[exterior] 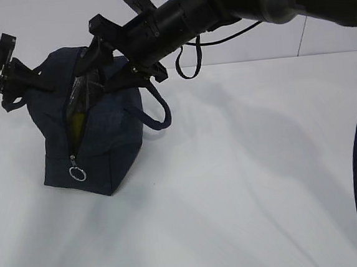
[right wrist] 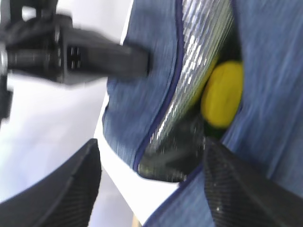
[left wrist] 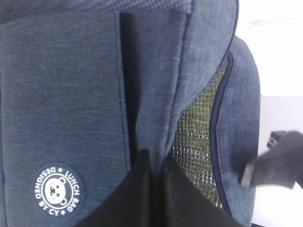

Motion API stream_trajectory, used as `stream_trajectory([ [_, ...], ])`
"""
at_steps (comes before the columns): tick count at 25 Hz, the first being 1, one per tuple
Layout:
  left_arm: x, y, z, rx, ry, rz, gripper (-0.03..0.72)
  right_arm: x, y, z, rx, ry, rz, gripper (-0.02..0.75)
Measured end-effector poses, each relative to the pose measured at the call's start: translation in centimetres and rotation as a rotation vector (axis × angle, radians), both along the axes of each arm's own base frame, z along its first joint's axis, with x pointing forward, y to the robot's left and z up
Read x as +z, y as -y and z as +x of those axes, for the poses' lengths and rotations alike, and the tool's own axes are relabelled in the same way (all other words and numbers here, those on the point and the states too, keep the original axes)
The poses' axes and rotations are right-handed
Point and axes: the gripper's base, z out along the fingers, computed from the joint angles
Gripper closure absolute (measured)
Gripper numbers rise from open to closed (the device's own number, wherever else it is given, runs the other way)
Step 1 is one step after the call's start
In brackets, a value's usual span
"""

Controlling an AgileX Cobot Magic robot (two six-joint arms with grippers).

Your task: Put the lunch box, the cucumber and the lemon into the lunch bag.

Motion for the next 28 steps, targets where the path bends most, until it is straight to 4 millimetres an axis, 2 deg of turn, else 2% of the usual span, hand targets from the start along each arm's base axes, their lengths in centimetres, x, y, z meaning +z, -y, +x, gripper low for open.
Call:
stream_trajectory([
  [5,0.0,0.0,0.0,-0.003,-0.001,0.005,0.696,1.1,0.4,-0.8,0.055,0.03,-0.047,0.235],
  [10,-0.1,0.0,-0.1,-0.006,-0.002,0.012,0.696,4.3,1.6,-1.6,0.029,0.131,-0.136,0.236],
  [12,-0.1,0.0,-0.1,-0.006,-0.002,0.012,0.696,5.0,2.2,-1.8,-0.003,0.146,-0.203,0.236],
  [18,-0.1,0.0,-0.1,-0.006,-0.002,0.012,0.696,4.1,3.3,-1.7,-0.073,0.117,-0.396,0.237],
  [23,0.0,0.0,0.0,-0.001,0.0,0.001,0.696,3.3,2.9,-1.0,-0.123,0.124,-0.39,0.237],
  [28,0.0,0.0,0.0,0.001,0.002,-0.003,0.696,1.3,2.4,-0.4,-0.125,0.09,-0.385,0.238],
])
